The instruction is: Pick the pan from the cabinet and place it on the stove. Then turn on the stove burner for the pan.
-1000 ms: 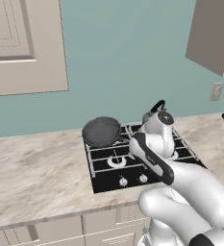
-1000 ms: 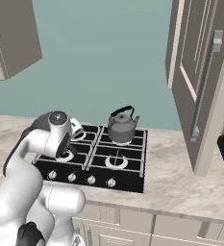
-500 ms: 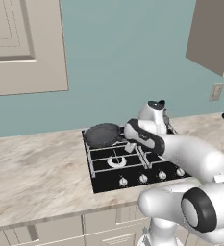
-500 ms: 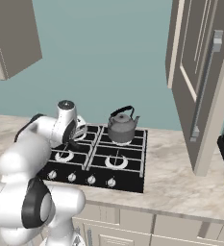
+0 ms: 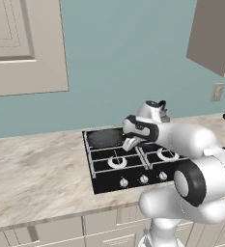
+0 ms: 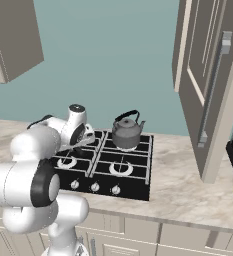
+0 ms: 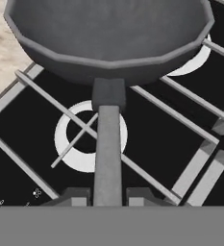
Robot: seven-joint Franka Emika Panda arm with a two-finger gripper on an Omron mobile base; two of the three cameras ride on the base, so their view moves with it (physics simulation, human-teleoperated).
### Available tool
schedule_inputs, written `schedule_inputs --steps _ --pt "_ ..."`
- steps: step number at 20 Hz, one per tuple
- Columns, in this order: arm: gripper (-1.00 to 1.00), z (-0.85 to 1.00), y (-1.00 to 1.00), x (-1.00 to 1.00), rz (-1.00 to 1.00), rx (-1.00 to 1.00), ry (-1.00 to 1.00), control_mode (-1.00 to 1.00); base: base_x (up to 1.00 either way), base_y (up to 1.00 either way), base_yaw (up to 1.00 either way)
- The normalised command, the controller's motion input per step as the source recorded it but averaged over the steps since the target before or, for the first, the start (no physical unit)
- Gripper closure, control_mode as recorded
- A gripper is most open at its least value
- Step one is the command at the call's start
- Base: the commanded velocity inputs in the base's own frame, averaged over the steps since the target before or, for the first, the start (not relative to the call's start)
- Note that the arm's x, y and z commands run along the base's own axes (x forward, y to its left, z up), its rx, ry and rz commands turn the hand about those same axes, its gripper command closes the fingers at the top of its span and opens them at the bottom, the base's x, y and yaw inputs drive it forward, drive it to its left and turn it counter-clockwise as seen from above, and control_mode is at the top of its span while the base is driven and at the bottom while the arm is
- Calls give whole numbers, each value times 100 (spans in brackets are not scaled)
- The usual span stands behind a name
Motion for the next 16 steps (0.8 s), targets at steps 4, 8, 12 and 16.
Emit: schedule_inputs --steps 4,8,12,16 --pt "100 -33 0 4 -13 3 0 -100 0 0 0" --pt "100 -32 0 13 -12 1 0 -100 0 0 0" --pt "100 -30 0 22 -12 0 3 -100 0 0 0" --pt "100 -26 0 24 -12 0 9 -100 0 0 0"
